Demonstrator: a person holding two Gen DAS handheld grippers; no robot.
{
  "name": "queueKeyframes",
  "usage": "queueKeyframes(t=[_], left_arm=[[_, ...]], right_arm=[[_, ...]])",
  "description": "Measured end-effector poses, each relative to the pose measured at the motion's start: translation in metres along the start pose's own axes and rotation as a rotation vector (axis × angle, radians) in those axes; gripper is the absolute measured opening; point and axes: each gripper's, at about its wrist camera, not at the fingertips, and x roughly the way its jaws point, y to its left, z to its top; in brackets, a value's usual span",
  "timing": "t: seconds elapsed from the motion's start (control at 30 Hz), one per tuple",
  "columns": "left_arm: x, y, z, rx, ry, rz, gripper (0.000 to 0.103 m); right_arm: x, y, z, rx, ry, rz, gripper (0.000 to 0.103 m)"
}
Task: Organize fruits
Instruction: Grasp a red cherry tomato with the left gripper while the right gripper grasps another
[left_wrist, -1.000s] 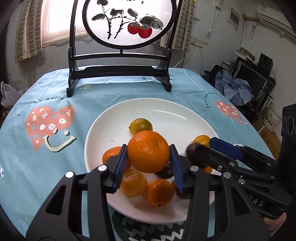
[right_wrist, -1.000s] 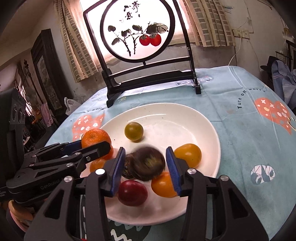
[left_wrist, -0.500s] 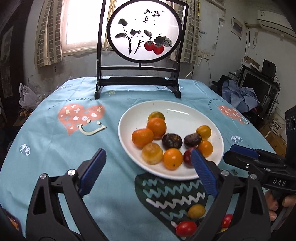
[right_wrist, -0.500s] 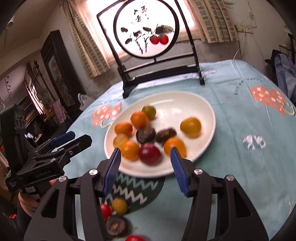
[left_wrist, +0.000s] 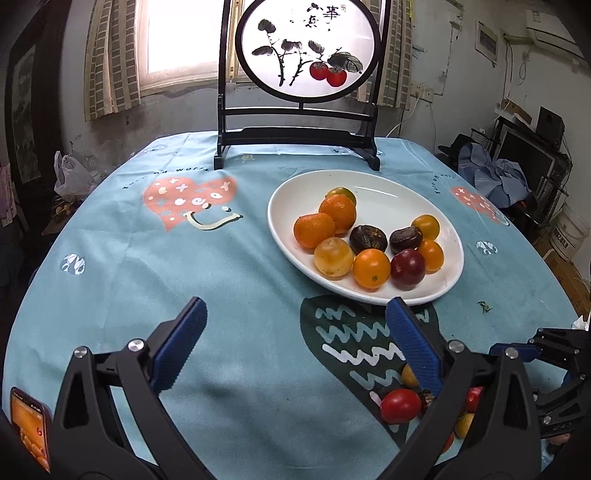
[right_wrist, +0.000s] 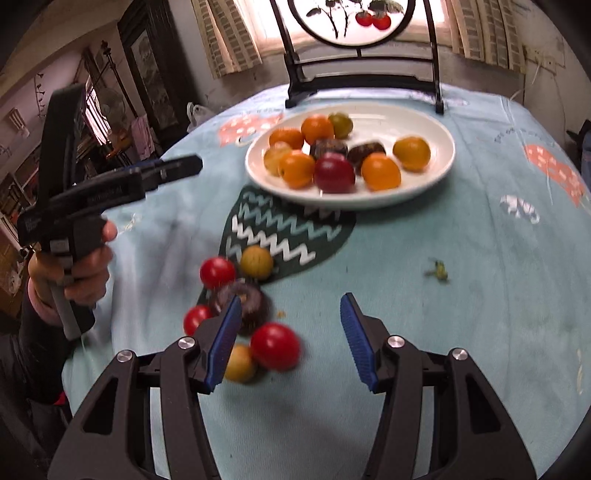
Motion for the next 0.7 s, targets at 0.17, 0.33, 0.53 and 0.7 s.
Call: queueKeyframes(t=[0.17, 0.33, 0.53, 0.7], left_arm=[[0.001, -0.003, 0.0, 0.014, 0.001, 0.022, 0.099], [0.001, -0.003, 0.0, 0.015, 0.008, 0.022, 0.099], [0.0, -0.003, 0.0, 0.017, 0.001, 0.024, 0.099], [-0.001, -0.004, -0.001, 0.02, 0.002, 0.017, 0.099]], right_arm=[[-0.003, -0.003, -0.001, 0.02, 0.001, 0.027, 0.05], [0.003, -0.002, -0.003, 0.02, 0.042, 0.029, 0.045], [0.007, 0.0, -0.007, 0.01, 0.071, 0.049, 0.041], [0.009, -0.008, -0.008, 0.053, 0.083, 0.082, 0.034]])
